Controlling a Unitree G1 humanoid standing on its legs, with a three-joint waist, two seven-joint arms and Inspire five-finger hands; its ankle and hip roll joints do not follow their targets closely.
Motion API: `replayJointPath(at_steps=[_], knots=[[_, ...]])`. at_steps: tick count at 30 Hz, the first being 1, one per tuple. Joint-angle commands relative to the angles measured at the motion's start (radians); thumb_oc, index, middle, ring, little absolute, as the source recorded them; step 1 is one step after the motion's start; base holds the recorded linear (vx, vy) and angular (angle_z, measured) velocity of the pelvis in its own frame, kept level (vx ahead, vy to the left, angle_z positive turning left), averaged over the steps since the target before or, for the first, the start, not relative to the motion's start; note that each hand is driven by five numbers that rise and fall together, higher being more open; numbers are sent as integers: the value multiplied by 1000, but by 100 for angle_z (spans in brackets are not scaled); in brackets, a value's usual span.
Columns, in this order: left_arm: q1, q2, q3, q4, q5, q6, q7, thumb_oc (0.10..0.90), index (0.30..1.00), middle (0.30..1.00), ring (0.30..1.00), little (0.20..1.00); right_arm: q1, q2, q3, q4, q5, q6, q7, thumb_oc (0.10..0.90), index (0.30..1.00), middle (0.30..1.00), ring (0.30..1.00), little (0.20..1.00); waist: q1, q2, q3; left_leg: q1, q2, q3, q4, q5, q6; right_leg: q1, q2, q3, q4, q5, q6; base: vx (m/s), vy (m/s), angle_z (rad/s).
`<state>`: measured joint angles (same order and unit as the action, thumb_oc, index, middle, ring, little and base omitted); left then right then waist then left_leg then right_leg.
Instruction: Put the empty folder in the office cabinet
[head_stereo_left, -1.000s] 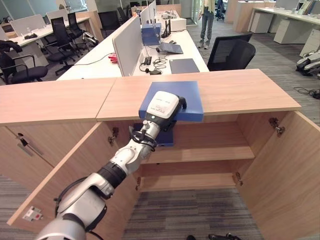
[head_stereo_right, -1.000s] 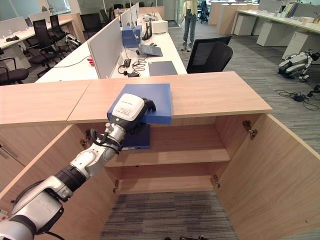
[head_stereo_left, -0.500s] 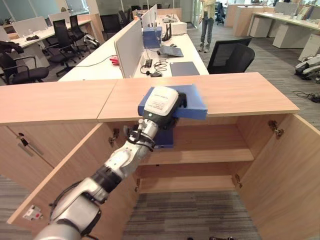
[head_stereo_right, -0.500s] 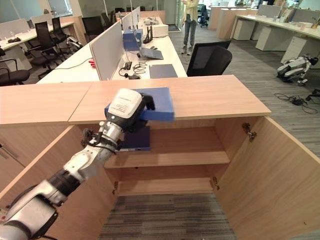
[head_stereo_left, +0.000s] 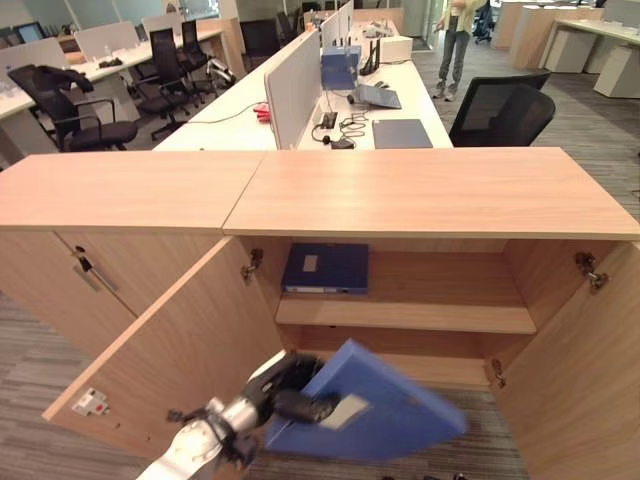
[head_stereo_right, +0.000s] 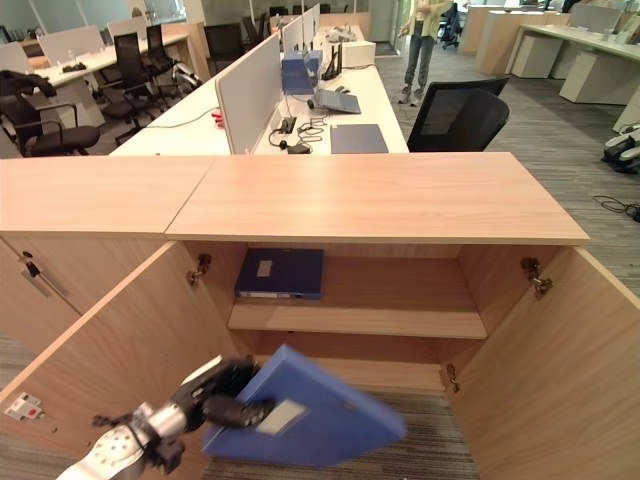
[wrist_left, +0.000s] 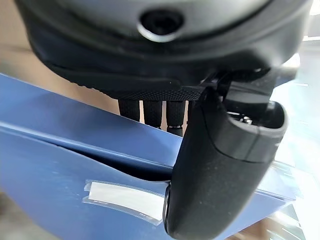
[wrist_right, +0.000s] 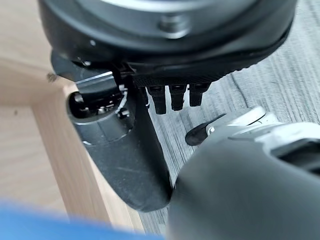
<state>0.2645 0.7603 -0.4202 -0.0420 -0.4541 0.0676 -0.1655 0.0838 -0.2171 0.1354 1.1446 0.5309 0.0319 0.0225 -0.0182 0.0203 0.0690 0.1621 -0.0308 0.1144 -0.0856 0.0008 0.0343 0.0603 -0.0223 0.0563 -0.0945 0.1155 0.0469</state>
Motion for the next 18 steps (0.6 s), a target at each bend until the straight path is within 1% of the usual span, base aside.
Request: replayJointPath(at_steps=[1, 3, 4, 5, 7, 10, 11, 13, 14, 15, 16, 17, 18], knots=[[-139, -34, 159, -182, 42, -148, -15, 400, 300, 300, 300, 300, -59, -40, 15, -191, -30, -68, -15, 800, 900, 900, 900, 900, -21, -2, 13, -19, -34, -85, -2, -66, -2, 62, 17, -62, 9, -81, 53, 0, 0, 0], [-70, -26, 206, -169, 99, -158, -19, 400, 300, 300, 300, 300, 18, -105, -11, -404, -95, -87, -38, 800, 900, 900, 900, 900, -28, -2, 14, -19, -33, -82, -2, -70, -1, 61, 17, -61, 9, -84, 54, 8, 11, 7], [-29, -19, 242, -168, 143, -165, -23, 400, 300, 300, 300, 300, 76, -153, -50, -580, -138, -98, -45, 800, 900, 900, 900, 900, -36, -3, 14, -17, -34, -81, -2, -73, 0, 62, 17, -60, 9, -87, 54, 21, 15, 6], [-10, -22, 260, -165, 170, -165, -22, 400, 300, 300, 300, 300, 101, -174, -70, -655, -165, -103, -47, 800, 900, 900, 900, 900, -39, -3, 16, -14, -33, -81, -2, -75, 2, 64, 17, -60, 9, -88, 54, 0, 0, 0], [26, -40, 298, -154, 247, -164, -14, 400, 300, 300, 300, 300, 135, -205, -106, -755, -245, -104, -59, 800, 900, 900, 900, 900, -41, -3, 16, -11, -34, -80, -2, -78, 6, 65, 17, -59, 9, -90, 53, 20, 8, -5], [41, -73, 339, -119, 377, -155, 5, 400, 300, 300, 300, 300, 155, -270, -148, -892, -431, -103, -98, 800, 900, 900, 900, 900, -39, -3, 17, -12, -34, -81, -2, -81, 10, 65, 17, -59, 9, -92, 51, 12, -1, -10], [46, -87, 351, -112, 400, -154, 11, 400, 300, 300, 300, 300, 162, -305, -159, -955, -519, -99, -104, 800, 900, 900, 900, 900, -37, -2, 18, -12, -34, -82, -2, -82, 12, 65, 18, -57, 9, -93, 51, 1, -3, -7], [60, -94, 377, -120, 418, -164, 13, 400, 300, 300, 300, 300, 169, -366, -174, -1064, -612, -113, -78, 800, 900, 900, 900, 900, -33, -5, 21, -13, -33, -80, -2, -83, 13, 63, 17, -58, 9, -93, 50, -7, -1, -6], [66, -96, 385, -131, 414, -169, 11, 400, 300, 300, 300, 300, 175, -385, -177, -1112, -626, -114, -63, 800, 900, 900, 900, 900, -33, -5, 20, -12, -33, -80, -2, -83, 14, 63, 17, -57, 10, -94, 50, -4, 0, -5], [66, -96, 385, -131, 414, -169, 11, 400, 300, 300, 300, 300, 175, -385, -177, -1113, -626, -114, -62, 800, 900, 900, 900, 900, -33, -4, 20, -12, -33, -80, -2, -83, 14, 64, 17, -57, 10, -94, 50, -1, -4, -5], [65, -97, 384, -140, 400, -173, 6, 400, 300, 300, 300, 300, 166, -404, -161, -1147, -623, -125, -30, 800, 900, 900, 900, 900, -29, -8, 20, -12, -33, -79, -2, -83, 14, 64, 16, -59, 10, -94, 50, 0, 0, 0], [52, -96, 380, -155, 383, -176, -8, 400, 300, 300, 300, 300, 149, -426, -126, -1186, -607, -130, 28, 800, 900, 900, 900, 900, -26, -11, 18, -13, -33, -78, -2, -83, 13, 64, 15, -60, 10, -96, 49, -3, -8, -3], [52, -96, 381, -155, 382, -176, -9, 400, 300, 300, 300, 300, 148, -426, -126, -1187, -606, -129, 30, 800, 900, 900, 900, 900, -27, -11, 19, -13, -33, -78, -2, -83, 13, 64, 15, -60, 10, -96, 49, 0, 0, 0]])
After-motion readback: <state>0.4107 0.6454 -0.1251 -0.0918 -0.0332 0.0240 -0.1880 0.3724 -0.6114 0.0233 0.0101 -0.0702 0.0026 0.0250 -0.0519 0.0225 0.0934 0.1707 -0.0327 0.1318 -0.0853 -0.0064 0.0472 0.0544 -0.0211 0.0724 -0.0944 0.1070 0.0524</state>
